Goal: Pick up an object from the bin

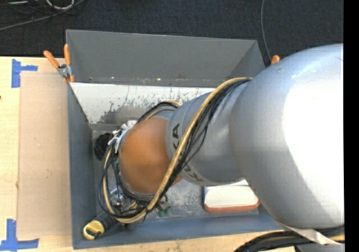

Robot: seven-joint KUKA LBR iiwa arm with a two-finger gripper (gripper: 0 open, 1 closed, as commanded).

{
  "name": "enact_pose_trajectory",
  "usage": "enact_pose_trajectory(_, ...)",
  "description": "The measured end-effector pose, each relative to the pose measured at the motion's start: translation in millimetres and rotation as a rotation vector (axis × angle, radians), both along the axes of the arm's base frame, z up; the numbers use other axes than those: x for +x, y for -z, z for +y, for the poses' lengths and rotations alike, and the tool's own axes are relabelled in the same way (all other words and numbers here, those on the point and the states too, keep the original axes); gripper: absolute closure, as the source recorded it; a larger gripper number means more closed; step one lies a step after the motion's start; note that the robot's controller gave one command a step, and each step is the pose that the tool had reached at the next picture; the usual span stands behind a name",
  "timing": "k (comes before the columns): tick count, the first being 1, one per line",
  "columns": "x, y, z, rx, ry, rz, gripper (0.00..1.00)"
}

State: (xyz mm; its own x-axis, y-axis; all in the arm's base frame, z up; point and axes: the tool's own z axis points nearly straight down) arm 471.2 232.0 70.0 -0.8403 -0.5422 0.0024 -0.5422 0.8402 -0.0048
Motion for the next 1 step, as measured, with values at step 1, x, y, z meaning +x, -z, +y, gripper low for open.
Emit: enact_pose_trajectory(1,-0.7,-4.5,-0.5,-0.001,0.002,0.002,1.0)
